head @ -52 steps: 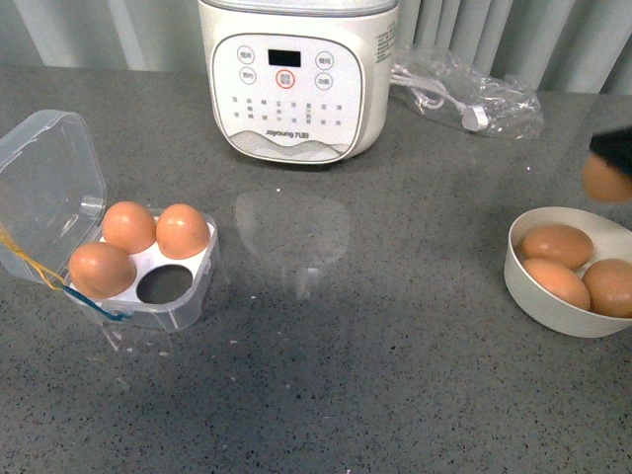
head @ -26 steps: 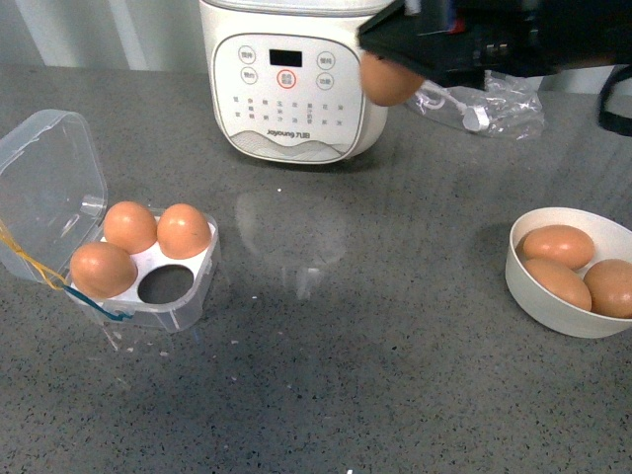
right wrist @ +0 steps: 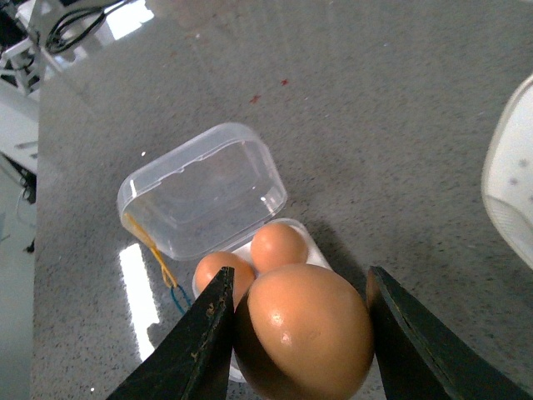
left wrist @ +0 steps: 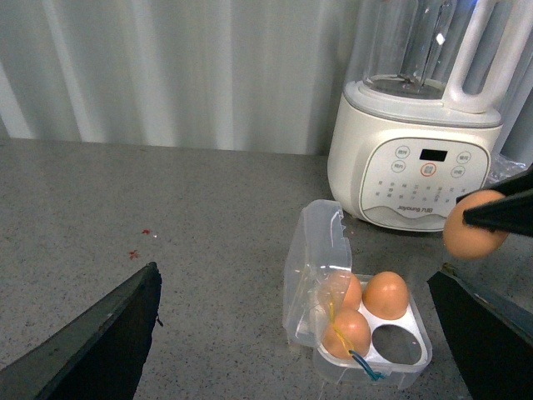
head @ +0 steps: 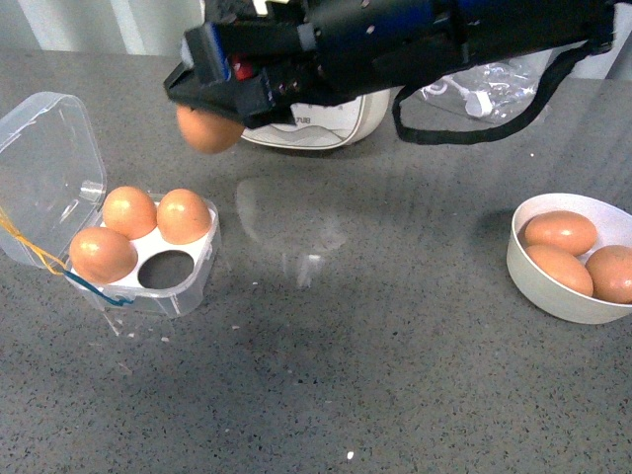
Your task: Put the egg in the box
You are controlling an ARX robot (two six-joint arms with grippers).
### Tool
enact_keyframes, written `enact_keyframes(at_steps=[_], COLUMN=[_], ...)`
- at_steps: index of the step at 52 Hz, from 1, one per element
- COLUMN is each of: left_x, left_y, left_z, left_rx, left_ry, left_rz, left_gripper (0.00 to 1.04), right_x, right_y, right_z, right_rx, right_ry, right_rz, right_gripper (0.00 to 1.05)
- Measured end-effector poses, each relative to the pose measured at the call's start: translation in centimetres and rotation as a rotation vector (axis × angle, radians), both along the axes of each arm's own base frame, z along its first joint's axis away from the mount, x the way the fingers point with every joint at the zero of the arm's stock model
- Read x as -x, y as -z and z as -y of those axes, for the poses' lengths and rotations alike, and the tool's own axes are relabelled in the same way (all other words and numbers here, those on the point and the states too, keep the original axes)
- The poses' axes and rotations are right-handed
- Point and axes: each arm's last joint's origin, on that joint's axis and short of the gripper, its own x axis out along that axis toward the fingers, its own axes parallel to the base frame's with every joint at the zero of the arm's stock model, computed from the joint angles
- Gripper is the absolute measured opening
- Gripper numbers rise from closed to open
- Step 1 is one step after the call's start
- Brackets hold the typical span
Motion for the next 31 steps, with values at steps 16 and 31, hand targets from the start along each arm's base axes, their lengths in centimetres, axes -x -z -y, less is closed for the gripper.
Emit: enact_keyframes(at_steps=[16, 31], left_x=[0.0, 0.0], left_y=[0.0, 0.0], left_z=[0.0, 0.0], left_rx=[0.0, 0.0], left_ry=[0.0, 0.0], left_rz=[0.0, 0.0], left_gripper=[0.98, 0.98], right_x=[-0.5, -0.5], right_y=[1.7, 3.3], right_z=[-2.4, -3.7], right_rx=[0.024, 0.052], right_ry=[-0.135, -0.203], right_rz=[-0.025, -0.051], right_gripper=[0.4, 0.4])
